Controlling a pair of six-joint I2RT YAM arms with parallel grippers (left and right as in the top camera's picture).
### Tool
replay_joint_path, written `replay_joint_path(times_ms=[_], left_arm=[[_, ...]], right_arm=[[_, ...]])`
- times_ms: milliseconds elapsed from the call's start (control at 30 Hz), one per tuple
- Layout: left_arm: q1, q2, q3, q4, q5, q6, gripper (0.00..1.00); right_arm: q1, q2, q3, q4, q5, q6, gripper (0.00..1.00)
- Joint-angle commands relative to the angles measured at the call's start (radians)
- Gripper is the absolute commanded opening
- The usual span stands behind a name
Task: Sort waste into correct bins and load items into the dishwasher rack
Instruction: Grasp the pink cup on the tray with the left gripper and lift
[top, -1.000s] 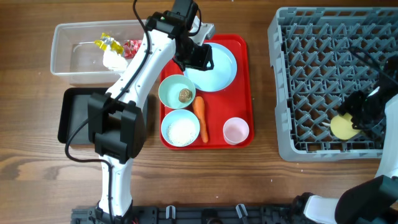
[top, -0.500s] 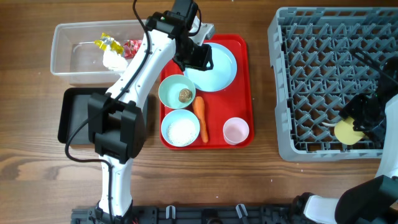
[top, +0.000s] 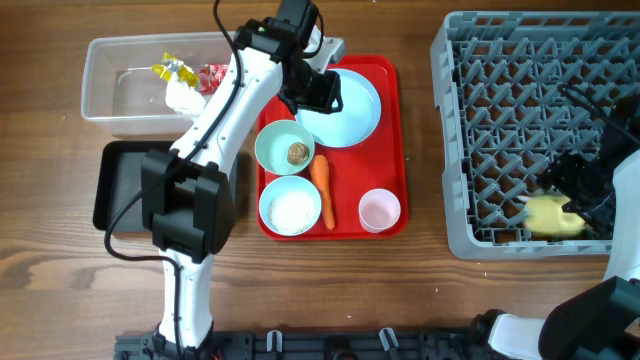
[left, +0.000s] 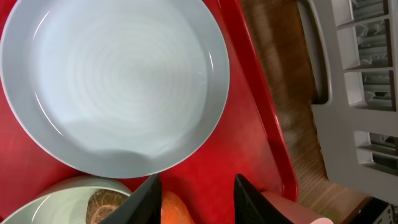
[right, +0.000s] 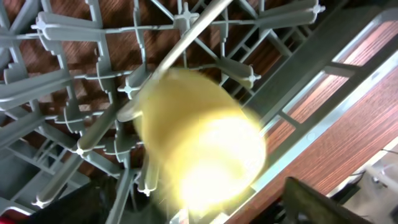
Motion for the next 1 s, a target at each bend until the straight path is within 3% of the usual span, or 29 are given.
replay_joint_path(times_ms=[0,167,300,467,633,700,800,900,967], left_arm=[[-0.004,0.016,-0.007,-0.001,-0.009,0.008,0.37],[-0.004,0.016,-0.007,-0.001,-0.009,0.008,0.37],[-0.004,0.016,-0.007,-0.014,-0.009,0.008,0.37],[-0.010,0.016,-0.007,-0.138,-0.008,0.050,0.41],[-0.132,0.016,-0.007,-0.279,-0.002,0.191,0.48],[-0.211,0.016,-0.007,-0.289,-0.002,0.192,0.50],[-0.329,0.016,-0.022,-0.307,-0.100,0.180,0.51],[-0.391,0.016,-0.091,-0.268,-0.286,0.055,0.47],[-0.402,0.016,-0.150,-0.209,-0.319,0.003,0.45]], right_arm=[[-0.005,0.002,-0.005,0.008,0.021,0.005,1.00],[-0.005,0.002,0.000,0.018,-0.006,0.000,1.00],[-0.003,-0.016,0.112,-0.004,-0.196,-0.111,1.00],[0.063,-0.107,0.214,0.002,-0.310,-0.194,1.00],[0.159,-0.109,0.214,0.040,-0.310,-0.206,0.99],[0.183,-0.109,0.214,0.055,-0.310,-0.206,1.00],[0.185,-0.109,0.214,0.055,-0.310,-0.208,0.99],[0.185,-0.109,0.214,0.056,-0.310,-0.208,1.00],[0.185,-0.109,0.214,0.055,-0.310,-0.208,1.00]])
